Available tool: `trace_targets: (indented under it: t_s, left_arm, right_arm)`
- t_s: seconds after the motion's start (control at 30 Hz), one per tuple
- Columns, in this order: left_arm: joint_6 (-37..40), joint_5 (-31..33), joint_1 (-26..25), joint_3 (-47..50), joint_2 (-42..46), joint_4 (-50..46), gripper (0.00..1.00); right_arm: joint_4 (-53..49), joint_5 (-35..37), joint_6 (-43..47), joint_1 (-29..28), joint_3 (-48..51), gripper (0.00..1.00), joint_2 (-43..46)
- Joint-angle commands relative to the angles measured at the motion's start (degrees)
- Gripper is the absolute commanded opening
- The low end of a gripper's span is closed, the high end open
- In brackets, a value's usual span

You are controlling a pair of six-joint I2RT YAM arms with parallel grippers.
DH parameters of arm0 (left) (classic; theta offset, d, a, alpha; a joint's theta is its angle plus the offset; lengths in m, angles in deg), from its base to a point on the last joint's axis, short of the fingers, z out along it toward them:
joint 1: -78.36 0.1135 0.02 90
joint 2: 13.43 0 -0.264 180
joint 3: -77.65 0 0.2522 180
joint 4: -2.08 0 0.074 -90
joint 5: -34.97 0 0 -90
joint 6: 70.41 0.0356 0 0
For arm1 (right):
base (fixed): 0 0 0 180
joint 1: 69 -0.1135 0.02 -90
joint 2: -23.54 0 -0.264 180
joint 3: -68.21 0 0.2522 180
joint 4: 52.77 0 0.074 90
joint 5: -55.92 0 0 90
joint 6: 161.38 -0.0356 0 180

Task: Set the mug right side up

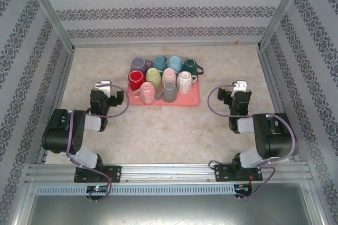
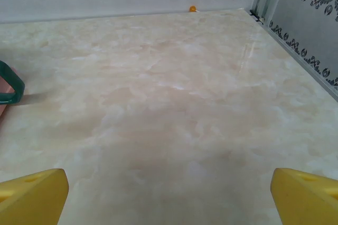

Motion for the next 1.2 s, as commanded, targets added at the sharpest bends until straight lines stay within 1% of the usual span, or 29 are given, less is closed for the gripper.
trace_targets:
  t_s: [0.0, 1.03, 1.17]
  left_arm:
    - [-0.9, 0.6, 0.4, -0.8, -0.1, 0.3, 1.00]
    - [-0.9, 0.5, 0.4, -0.9, 0.0, -0.1, 1.00]
    - [-0.9, 0.5, 0.4, -0.5, 0.5, 0.3, 1.00]
  right_arm:
    - [0.1, -0.6, 0.6, -0.5, -1.0, 0.98, 0.1]
    - [-0.3, -0.6, 1.1, -0.9, -0.9, 0.98, 0.0]
    - [-1.1, -4.2, 1.9, -0.7, -3.0, 0.98, 0.0]
